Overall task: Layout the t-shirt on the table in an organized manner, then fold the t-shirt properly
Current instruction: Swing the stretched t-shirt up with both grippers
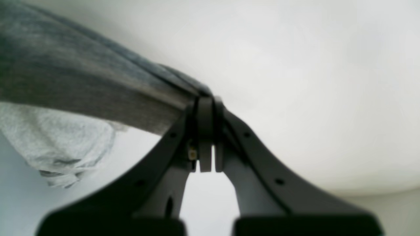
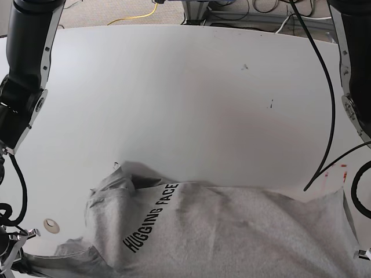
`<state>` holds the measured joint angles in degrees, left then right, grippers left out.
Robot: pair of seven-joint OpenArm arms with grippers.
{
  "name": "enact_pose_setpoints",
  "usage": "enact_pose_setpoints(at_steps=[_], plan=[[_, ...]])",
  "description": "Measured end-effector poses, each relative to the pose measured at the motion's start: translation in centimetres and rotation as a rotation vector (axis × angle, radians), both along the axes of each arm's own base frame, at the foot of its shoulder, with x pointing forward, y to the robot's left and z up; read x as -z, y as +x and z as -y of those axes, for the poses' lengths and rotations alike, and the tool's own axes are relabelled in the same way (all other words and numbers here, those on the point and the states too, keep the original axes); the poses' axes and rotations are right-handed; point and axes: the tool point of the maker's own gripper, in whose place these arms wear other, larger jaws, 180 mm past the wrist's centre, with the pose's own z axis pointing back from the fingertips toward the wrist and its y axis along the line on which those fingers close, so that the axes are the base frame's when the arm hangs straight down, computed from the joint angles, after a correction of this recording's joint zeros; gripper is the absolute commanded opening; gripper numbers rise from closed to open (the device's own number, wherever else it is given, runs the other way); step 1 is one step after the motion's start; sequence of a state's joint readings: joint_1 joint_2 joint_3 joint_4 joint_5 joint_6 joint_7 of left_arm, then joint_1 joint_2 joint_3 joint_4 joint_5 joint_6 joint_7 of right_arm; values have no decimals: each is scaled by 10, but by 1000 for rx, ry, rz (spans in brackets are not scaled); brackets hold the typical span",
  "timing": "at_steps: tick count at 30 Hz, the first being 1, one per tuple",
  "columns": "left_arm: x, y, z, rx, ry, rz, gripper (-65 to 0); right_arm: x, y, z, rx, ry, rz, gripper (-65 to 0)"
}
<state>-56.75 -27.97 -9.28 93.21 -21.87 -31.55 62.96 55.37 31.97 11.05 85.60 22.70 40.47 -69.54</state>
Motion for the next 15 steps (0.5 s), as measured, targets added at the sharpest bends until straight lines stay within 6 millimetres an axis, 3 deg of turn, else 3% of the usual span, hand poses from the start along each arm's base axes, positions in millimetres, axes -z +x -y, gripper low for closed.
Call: enact_pose_setpoints(at_steps=[8, 15], plan=[[-12, 14, 9, 33, -55, 2, -650, -27, 15, 8, 33, -18, 5, -650], [-43, 12, 7, 36, -65, 58, -650, -57, 34, -5, -13, -45, 27, -650]])
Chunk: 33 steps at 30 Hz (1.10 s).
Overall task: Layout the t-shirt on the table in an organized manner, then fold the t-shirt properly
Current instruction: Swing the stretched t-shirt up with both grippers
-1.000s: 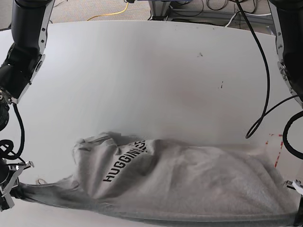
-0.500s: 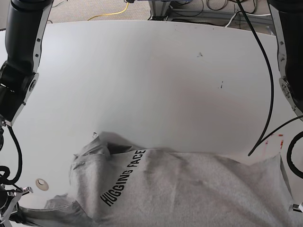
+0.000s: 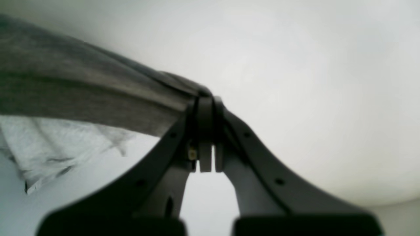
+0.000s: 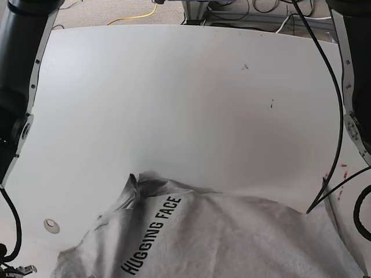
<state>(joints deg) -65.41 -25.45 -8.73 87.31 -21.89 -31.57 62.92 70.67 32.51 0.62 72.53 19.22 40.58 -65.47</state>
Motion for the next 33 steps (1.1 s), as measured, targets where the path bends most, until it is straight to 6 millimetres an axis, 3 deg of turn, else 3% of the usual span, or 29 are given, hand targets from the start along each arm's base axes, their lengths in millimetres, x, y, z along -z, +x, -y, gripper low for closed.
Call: enact_pose_setpoints(at_steps=[5, 10, 13, 18, 25, 33], plan=[[-17, -4, -2, -7, 0, 34, -650, -16, 2, 2, -9, 23, 33, -650], [-24, -7, 0, 2, 0, 54, -650, -8, -1, 14, 21, 15, 2, -650], [-19, -5, 5, 23, -5, 48, -650, 1, -6, 22, 49, 3, -40, -650], [25, -4, 2, 3, 24, -26, -650, 21, -22, 17, 45, -53, -14, -650], [98, -21, -8, -41, 69, -151, -650, 93, -55, 8, 35, -92, -89, -650], [157, -46, -4, -35, 85, -228, -650, 137, -98, 10, 75, -79, -93, -650]])
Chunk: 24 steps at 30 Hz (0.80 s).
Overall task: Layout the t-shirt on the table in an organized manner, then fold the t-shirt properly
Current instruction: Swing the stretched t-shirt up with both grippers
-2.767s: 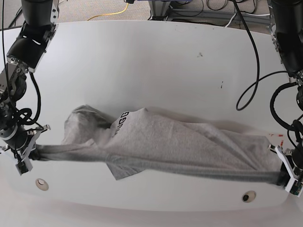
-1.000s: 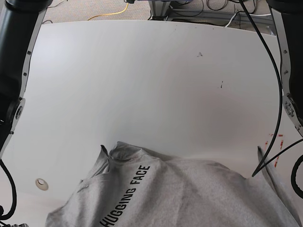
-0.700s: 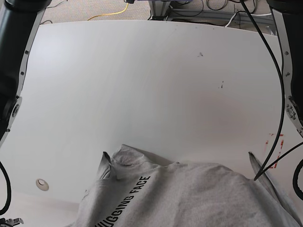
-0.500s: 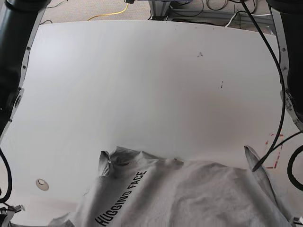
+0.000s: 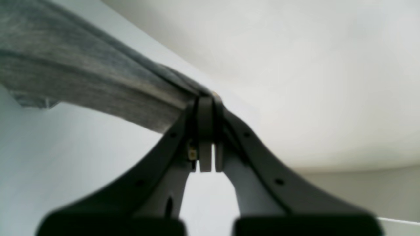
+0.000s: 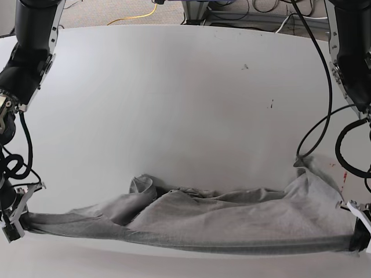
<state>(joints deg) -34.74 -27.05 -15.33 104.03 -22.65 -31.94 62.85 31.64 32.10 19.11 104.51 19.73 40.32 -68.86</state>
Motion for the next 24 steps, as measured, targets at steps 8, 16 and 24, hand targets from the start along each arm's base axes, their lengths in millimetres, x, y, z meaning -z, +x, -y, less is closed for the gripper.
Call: enact_pose_setpoints(at_steps=[8, 16, 24], plan=[[41, -21, 15, 18, 23, -71, -650, 46, -41, -9, 12, -2, -64, -650], [76, -41, 18, 29, 8, -142, -650, 83, -76, 8, 84, 47, -127, -650], [129, -83, -3, -26, -92, -301, -650, 139, -122, 19, 156, 112, -268, -650]])
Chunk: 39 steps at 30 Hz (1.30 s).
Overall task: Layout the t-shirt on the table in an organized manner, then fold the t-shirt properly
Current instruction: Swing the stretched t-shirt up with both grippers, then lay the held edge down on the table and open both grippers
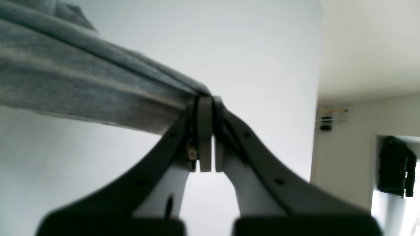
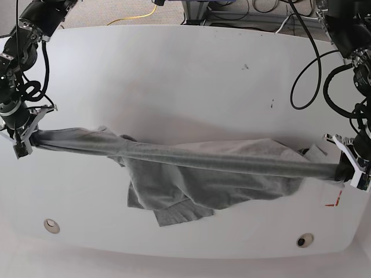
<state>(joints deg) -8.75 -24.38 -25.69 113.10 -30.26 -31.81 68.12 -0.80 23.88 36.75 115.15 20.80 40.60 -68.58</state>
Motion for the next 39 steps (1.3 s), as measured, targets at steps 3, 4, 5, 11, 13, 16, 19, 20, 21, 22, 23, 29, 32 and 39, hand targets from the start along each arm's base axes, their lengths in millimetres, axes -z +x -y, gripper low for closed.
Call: enact_pose_setpoints(at_steps=[3, 4, 5, 11, 13, 16, 19, 20, 21, 22, 23, 29, 32, 39], plan=[[27, -17, 0, -6, -30, -70, -650, 21, -16, -5, 13, 34, -48, -650], [37, -25, -1, -12, -41, -101, -650, 30, -23, -6, 20, 44, -75, -650], [46, -32, -2, -18, -47, -126, -650, 38, -29, -8, 24, 49, -101, -650], [83, -67, -10, -50, -52, -251, -650, 72, -61, -19, 42, 92, -206, -650], [92, -76, -9, -50, -56, -279, -650, 81, -69, -23, 48, 110, -229, -650], [111, -97, -11, -56, -54, -346, -650, 93, -82, -30, 45, 132, -264, -650], [130, -122, -12, -65, -50, -432, -650, 102, -99, -28, 54, 125, -318, -650], [135, -128, -12, -68, -52, -452, -650, 104, -102, -28, 55, 125, -326, -650], [138, -132, -11, -68, -52, -465, -650, 105, -104, -28, 56, 124, -333, -650], [141, -137, -11, -66, -54, -479, -650, 106, -107, -28, 56, 124, -341, -650], [144, -141, -10, -65, -56, -490, -650, 108, -110, -28, 56, 125, -350, -650], [158, -167, -11, -66, -49, -563, -650, 118, -129, -29, 57, 125, -401, -650], [162, -178, -14, -75, -47, -591, -650, 122, -140, -29, 59, 125, -430, -650], [164, -197, -31, -124, -21, -628, -650, 131, -154, -34, 41, 114, -487, -648]])
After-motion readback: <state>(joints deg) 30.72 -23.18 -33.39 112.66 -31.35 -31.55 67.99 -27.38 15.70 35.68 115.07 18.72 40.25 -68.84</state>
